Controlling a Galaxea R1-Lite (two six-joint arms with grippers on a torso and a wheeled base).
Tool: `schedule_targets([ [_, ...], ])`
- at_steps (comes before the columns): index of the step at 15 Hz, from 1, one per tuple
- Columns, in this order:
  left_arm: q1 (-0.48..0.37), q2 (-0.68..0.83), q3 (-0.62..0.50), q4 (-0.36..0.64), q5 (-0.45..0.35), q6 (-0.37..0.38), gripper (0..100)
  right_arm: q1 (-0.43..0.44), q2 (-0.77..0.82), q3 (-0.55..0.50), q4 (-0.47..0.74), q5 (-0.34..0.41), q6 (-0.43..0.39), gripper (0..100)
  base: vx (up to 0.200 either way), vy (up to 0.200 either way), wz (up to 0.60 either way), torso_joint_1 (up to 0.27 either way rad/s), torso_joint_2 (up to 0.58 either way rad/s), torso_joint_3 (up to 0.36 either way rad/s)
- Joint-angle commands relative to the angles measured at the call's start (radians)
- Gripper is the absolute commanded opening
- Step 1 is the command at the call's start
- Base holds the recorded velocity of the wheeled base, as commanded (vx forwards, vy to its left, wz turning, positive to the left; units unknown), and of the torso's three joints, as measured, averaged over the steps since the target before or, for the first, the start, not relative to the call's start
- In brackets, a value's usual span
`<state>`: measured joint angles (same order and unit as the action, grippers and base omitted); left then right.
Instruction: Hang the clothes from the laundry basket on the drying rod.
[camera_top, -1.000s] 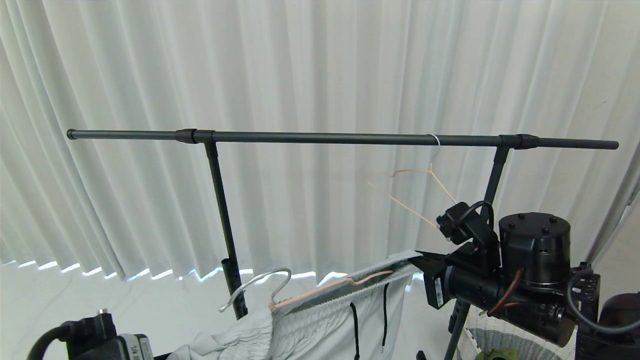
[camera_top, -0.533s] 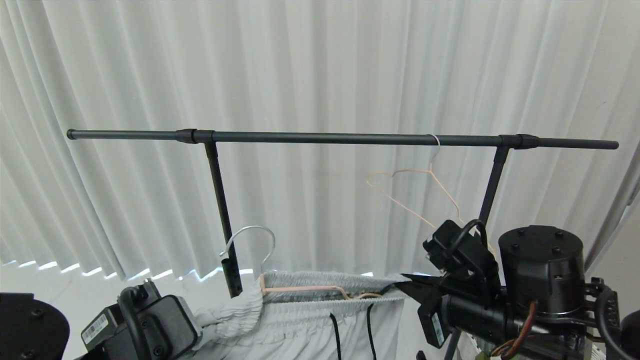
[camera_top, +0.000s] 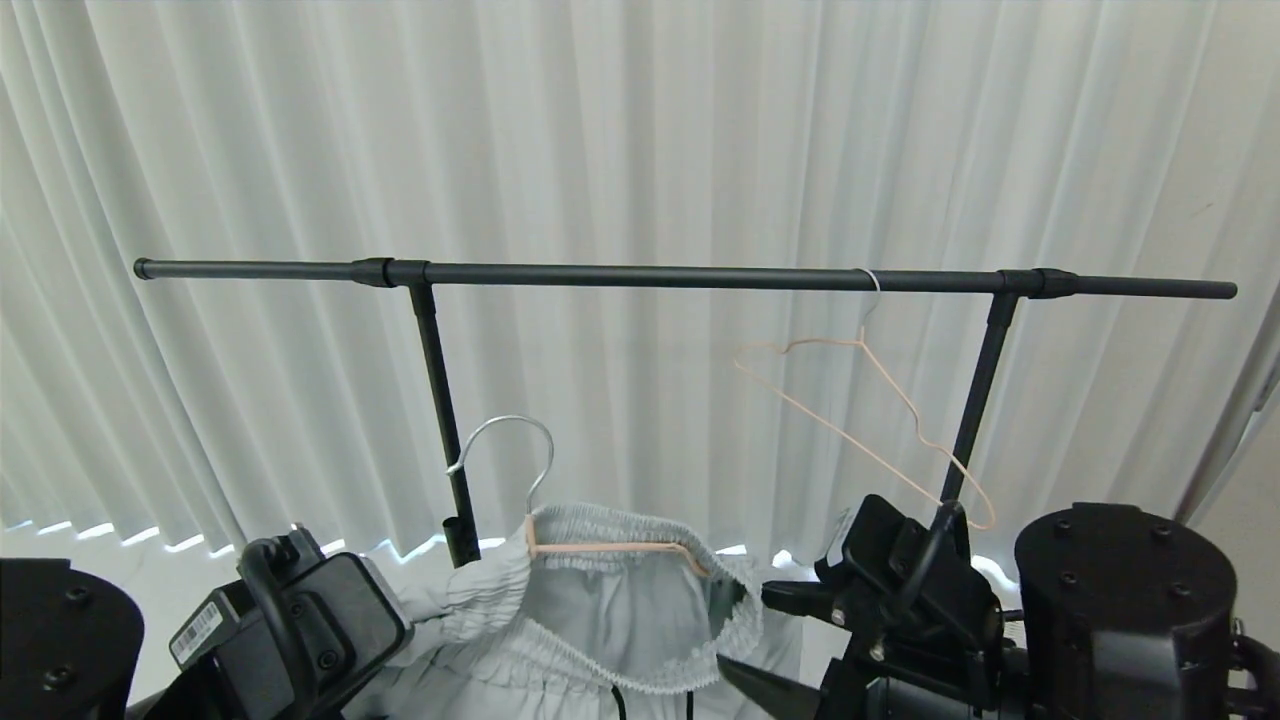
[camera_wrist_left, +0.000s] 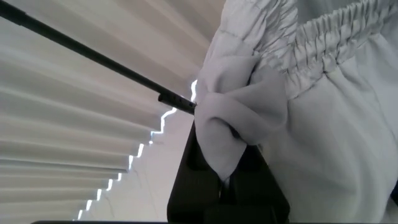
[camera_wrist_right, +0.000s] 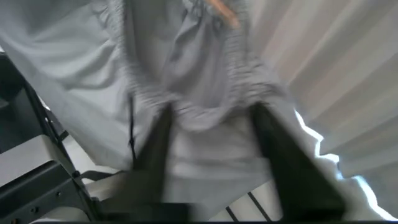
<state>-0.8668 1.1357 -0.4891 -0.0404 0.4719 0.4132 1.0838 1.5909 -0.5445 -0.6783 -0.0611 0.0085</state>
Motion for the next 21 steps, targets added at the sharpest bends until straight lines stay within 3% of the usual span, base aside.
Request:
schedule_targets([
  [1,-0.001,-0.001,0.001,-0.027,0.002,-0.002,0,0.019,-0.015,0.008,0.0,0.001,-0.002,100,0.0,0.0,0.0,0.0,0.0,0.0],
  [4,-0.026,-0.027,0.026,-0.098,-0.012,-0.001,0,0.03,-0.043,0.041,0.017,0.001,-0.012,100,0.0,0.0,0.0,0.0,0.0,0.0],
  [7,-0.04,-0.122,0.095,-0.099,-0.108,0.01,0,-0.016,-0.086,0.051,0.085,0.02,-0.053,100,0.0,0.0,0.0,0.0,0.0,0.0],
  [10,-0.047,-0.183,0.118,-0.099,-0.194,0.012,0,-0.094,-0.106,0.034,0.129,0.139,-0.137,100,0.0,0.0,0.0,0.0,0.0,0.0],
  [13,-0.075,-0.203,0.11,-0.101,-0.296,0.013,0,-0.093,-0.048,-0.034,0.132,0.276,-0.182,100,0.0,0.0,0.0,0.0,0.0,0.0],
  [16,-0.103,-0.202,0.087,-0.104,-0.303,0.021,0,-0.071,0.041,-0.118,0.132,0.349,-0.188,100,0.0,0.0,0.0,0.0,0.0,0.0],
  [21,-0.106,-0.203,0.057,-0.104,-0.306,0.065,0,-0.05,0.129,-0.177,0.132,0.362,-0.179,100,0.0,0.0,0.0,0.0,0.0,0.0],
])
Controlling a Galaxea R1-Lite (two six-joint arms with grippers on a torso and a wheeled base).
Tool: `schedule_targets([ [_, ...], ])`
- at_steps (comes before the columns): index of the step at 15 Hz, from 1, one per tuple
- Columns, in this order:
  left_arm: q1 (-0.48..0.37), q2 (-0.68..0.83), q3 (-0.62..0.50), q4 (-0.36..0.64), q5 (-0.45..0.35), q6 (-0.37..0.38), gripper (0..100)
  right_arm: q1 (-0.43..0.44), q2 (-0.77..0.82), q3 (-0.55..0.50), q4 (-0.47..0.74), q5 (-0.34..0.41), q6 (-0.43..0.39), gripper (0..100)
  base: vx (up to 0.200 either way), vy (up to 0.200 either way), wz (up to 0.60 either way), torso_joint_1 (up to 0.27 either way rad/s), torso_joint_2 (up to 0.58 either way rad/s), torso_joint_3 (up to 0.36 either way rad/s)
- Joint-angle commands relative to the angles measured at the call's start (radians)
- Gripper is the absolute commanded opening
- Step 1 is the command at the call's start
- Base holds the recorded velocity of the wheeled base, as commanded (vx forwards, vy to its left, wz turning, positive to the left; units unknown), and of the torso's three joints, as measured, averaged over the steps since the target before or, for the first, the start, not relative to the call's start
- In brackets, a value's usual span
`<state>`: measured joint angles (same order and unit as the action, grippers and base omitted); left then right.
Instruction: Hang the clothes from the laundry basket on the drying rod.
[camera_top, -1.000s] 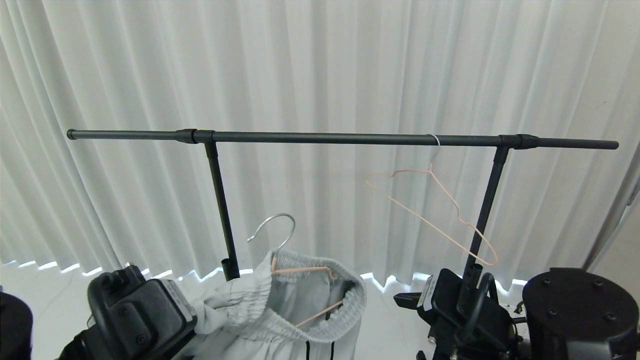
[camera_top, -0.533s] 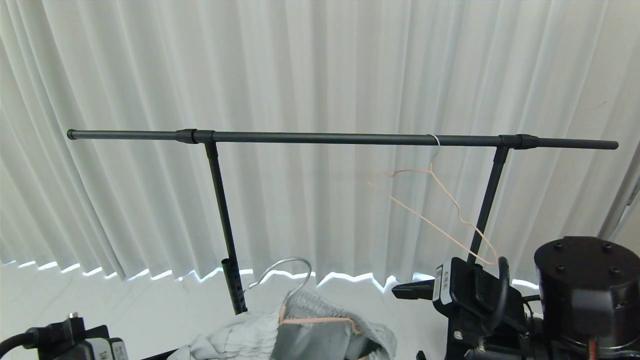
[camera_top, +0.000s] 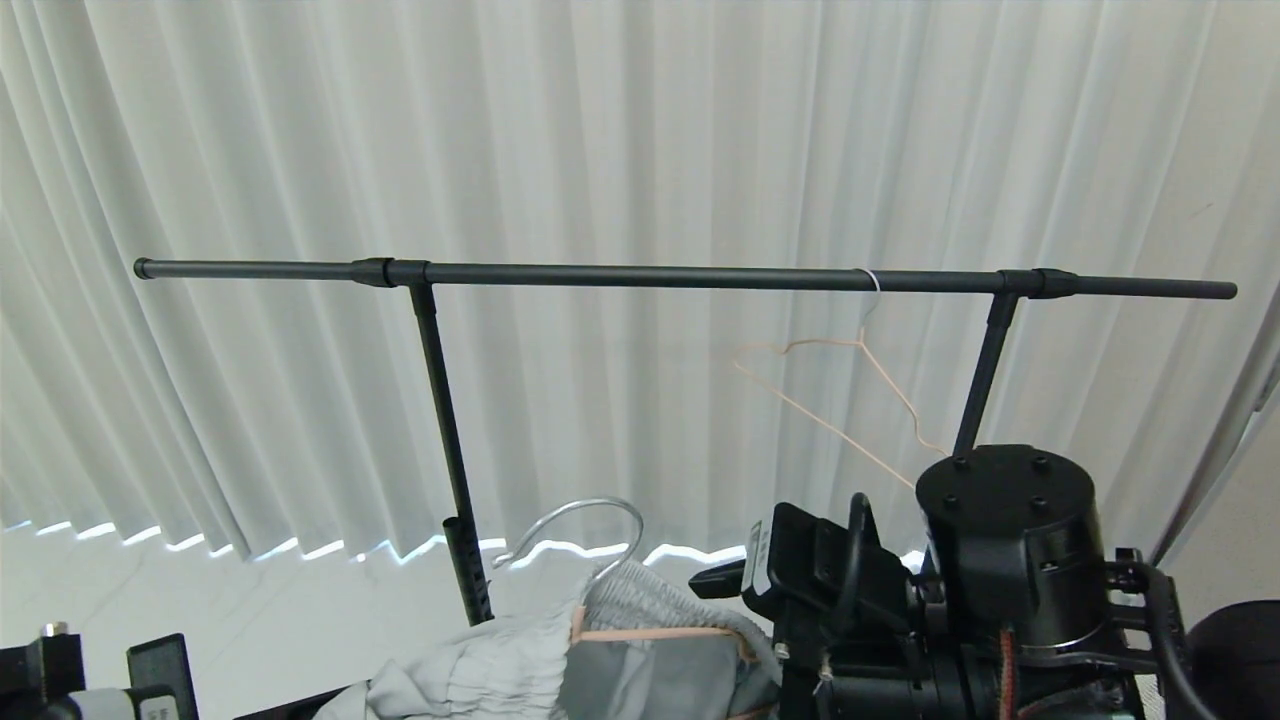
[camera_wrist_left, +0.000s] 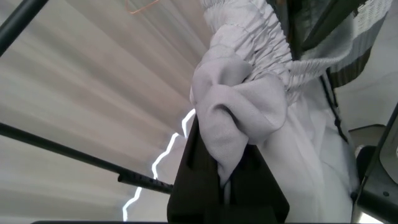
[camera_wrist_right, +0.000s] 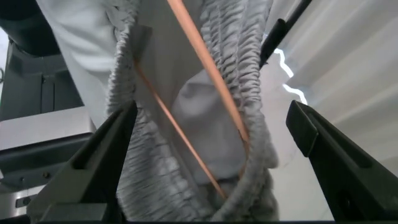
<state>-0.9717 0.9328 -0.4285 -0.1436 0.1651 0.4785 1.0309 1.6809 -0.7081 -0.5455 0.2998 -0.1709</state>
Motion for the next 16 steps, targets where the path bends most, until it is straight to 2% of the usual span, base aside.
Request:
schedule_targets([
  [1,-0.001,0.0,-0.004,-0.001,0.001,0.0,0,0.003,0.042,-0.022,-0.001,0.01,0.007,100,0.0,0.0,0.0,0.0,0.0,0.0],
  [6,-0.001,0.0,-0.004,-0.001,0.001,0.002,0,0.014,0.045,-0.037,-0.001,0.042,0.037,100,0.0,0.0,0.0,0.0,0.0,0.0],
  [7,-0.001,0.0,-0.004,-0.001,0.001,0.002,0,0.015,0.043,-0.036,-0.001,0.042,0.037,0,0.0,0.0,0.0,0.0,0.0,0.0],
  [16,0.001,0.001,-0.004,-0.001,0.005,0.005,0,0.012,0.022,-0.036,-0.002,0.025,0.022,0,0.0,0.0,0.0,0.0,0.0,0.0],
])
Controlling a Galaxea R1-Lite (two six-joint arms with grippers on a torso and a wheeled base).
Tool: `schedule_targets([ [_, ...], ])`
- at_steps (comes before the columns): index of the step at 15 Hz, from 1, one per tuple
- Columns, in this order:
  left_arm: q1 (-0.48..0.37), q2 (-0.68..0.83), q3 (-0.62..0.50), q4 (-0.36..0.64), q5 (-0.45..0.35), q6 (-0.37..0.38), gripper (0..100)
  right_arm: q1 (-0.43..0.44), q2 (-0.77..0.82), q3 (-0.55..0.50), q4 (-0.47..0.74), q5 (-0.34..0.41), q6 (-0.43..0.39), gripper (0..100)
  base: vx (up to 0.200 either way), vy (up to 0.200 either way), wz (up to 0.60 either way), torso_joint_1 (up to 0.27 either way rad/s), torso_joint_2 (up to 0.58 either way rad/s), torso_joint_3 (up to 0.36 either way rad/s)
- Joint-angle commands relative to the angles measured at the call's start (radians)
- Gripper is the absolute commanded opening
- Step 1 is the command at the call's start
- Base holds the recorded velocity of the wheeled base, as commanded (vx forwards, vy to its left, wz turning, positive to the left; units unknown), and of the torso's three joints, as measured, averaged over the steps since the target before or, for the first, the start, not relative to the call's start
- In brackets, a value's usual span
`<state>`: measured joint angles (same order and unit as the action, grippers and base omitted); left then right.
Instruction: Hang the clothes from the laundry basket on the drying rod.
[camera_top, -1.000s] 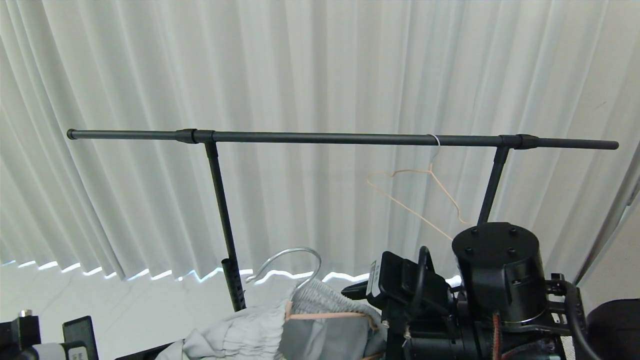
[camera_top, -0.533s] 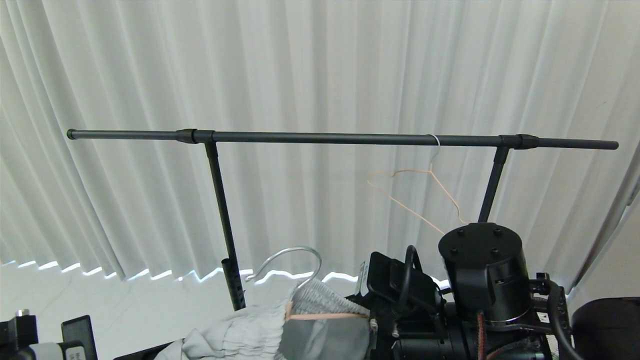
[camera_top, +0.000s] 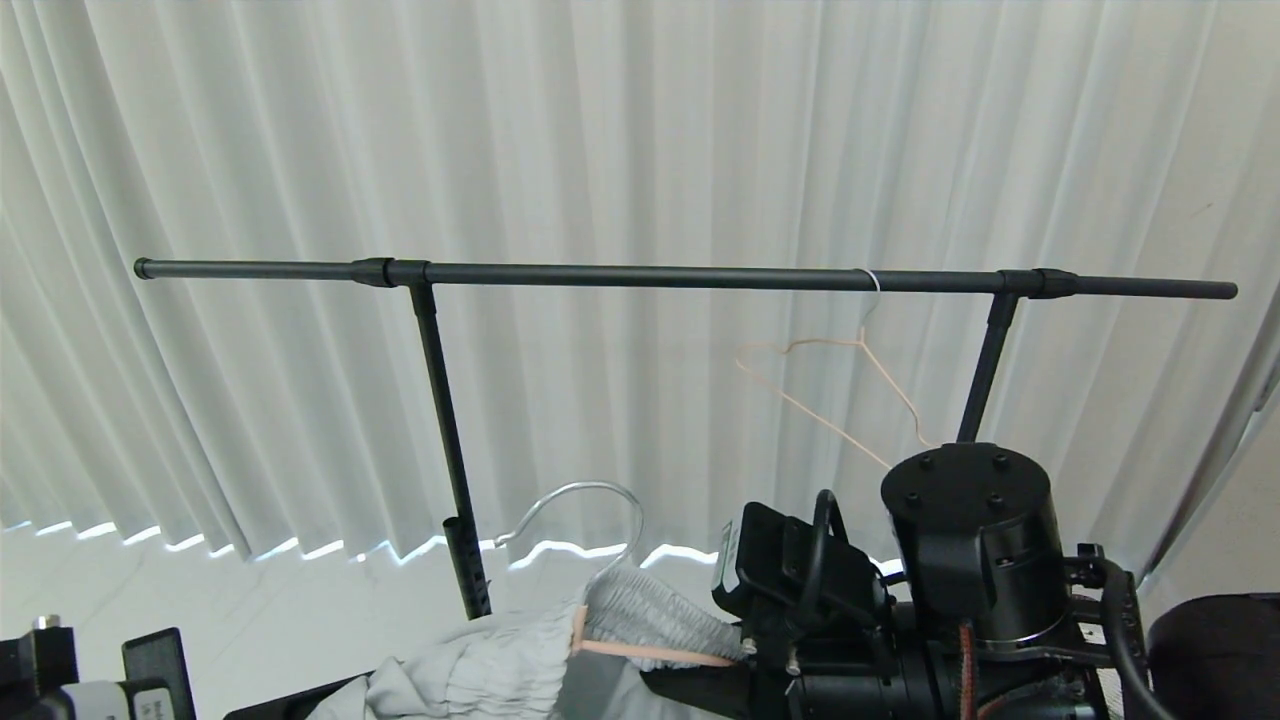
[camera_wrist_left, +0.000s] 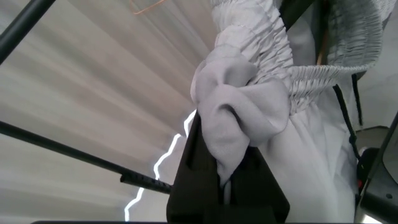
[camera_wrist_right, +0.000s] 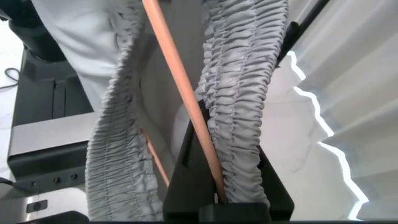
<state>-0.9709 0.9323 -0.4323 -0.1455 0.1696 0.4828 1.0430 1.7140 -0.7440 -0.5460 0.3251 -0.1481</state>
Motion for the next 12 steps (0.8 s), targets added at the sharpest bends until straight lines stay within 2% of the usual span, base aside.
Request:
schedule_targets([
  [1,0.001,0.006,0.0,0.001,0.002,-0.001,100,-0.001,-0.025,0.002,-0.002,-0.005,-0.013,0,0.0,0.0,0.0,0.0,0.0,0.0],
  [4,0.024,0.008,0.009,0.001,0.002,-0.007,100,-0.027,-0.065,0.002,0.014,-0.008,-0.082,0,0.0,0.0,0.0,0.0,0.0,0.0],
  [7,0.077,0.0,0.01,0.001,0.002,-0.012,100,-0.12,-0.154,-0.001,0.178,-0.083,-0.231,0,0.0,0.0,0.0,0.0,0.0,0.0],
  [8,0.096,-0.001,0.009,0.001,0.002,-0.013,100,-0.156,-0.18,0.002,0.199,-0.098,-0.26,0,0.0,0.0,0.0,0.0,0.0,0.0],
  [12,0.159,0.006,0.03,0.001,0.004,-0.012,100,-0.261,-0.246,0.003,0.204,-0.101,-0.265,0,0.0,0.0,0.0,0.0,0.0,0.0],
])
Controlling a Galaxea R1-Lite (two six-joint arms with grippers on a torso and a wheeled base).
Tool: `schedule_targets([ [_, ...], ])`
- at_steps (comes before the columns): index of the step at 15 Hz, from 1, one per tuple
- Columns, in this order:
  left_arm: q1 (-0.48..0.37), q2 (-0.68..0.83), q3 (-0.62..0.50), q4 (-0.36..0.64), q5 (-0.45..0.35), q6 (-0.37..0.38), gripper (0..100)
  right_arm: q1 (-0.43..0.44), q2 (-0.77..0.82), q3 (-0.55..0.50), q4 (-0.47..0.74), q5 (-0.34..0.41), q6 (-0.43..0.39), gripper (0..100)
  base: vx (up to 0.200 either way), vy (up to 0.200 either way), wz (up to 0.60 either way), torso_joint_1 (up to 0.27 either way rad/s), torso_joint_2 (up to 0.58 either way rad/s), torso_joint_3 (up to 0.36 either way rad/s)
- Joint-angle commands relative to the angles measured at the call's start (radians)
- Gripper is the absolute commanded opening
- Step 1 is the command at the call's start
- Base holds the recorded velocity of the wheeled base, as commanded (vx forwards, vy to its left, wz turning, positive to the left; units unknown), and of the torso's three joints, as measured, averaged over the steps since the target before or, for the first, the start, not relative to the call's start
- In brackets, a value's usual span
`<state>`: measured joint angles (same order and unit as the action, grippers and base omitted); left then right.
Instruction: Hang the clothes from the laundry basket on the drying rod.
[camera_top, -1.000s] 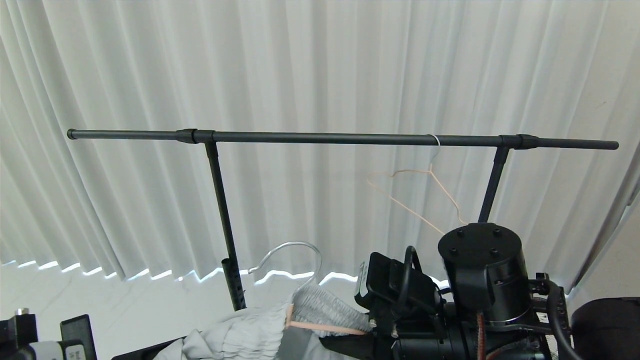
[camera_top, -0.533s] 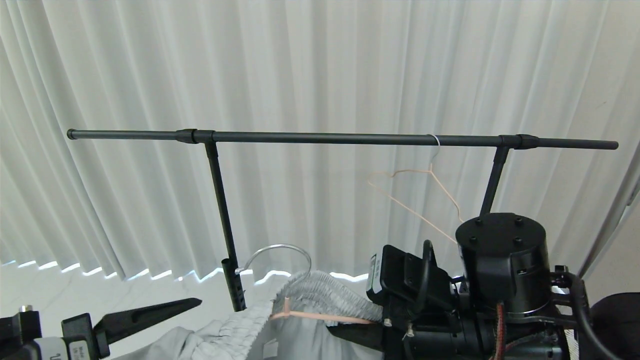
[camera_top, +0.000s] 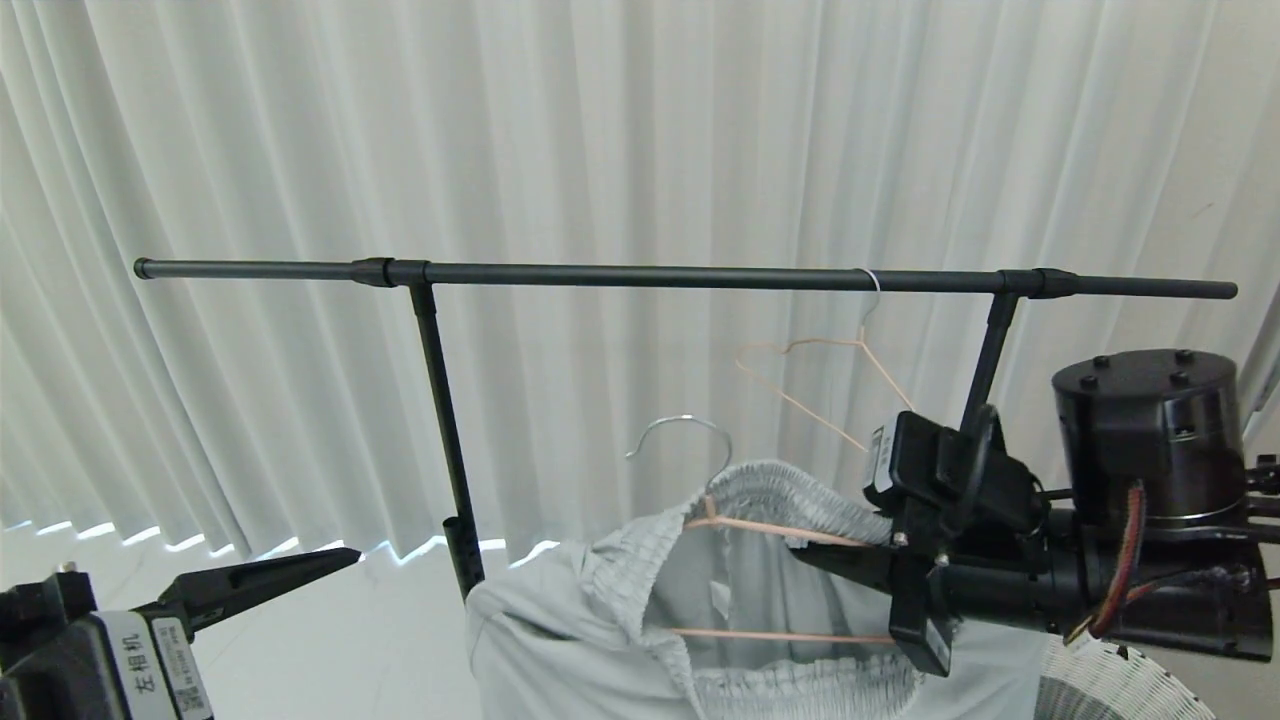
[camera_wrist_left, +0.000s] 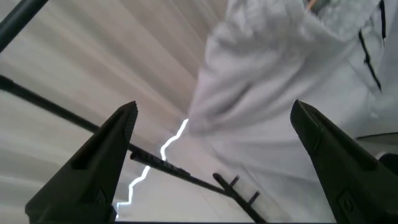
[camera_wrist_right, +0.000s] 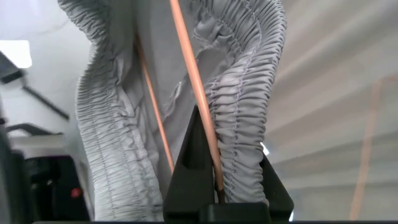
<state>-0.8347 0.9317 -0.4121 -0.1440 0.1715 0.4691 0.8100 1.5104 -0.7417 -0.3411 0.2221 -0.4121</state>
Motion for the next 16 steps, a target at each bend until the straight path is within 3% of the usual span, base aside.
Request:
schedule_targets([
  [1,0.075,0.013,0.036,0.0,0.002,0.003,100,-0.034,-0.058,0.001,-0.001,0.003,-0.001,0,0.0,0.0,0.0,0.0,0.0,0.0],
  [6,0.299,0.121,0.118,0.0,-0.009,-0.035,100,-0.038,-0.128,-0.002,-0.007,0.029,0.027,0,0.0,0.0,0.0,0.0,0.0,0.0],
  [9,0.305,0.222,0.082,-0.042,-0.009,-0.15,100,-0.038,-0.17,-0.004,-0.013,0.071,0.108,0,0.0,0.0,0.0,0.0,0.0,0.0],
  [11,0.327,0.3,0.084,-0.141,-0.009,-0.191,100,-0.037,-0.191,-0.004,-0.013,0.097,0.142,0,0.0,0.0,0.0,0.0,0.0,0.0],
  [14,0.385,0.401,0.085,-0.282,-0.009,-0.201,100,-0.032,-0.213,-0.004,-0.012,0.14,0.164,0,0.0,0.0,0.0,0.0,0.0,0.0],
  [16,0.385,0.424,0.084,-0.315,-0.03,-0.201,100,-0.031,-0.216,-0.01,-0.012,0.157,0.17,0,0.0,0.0,0.0,0.0,0.0,0.0],
])
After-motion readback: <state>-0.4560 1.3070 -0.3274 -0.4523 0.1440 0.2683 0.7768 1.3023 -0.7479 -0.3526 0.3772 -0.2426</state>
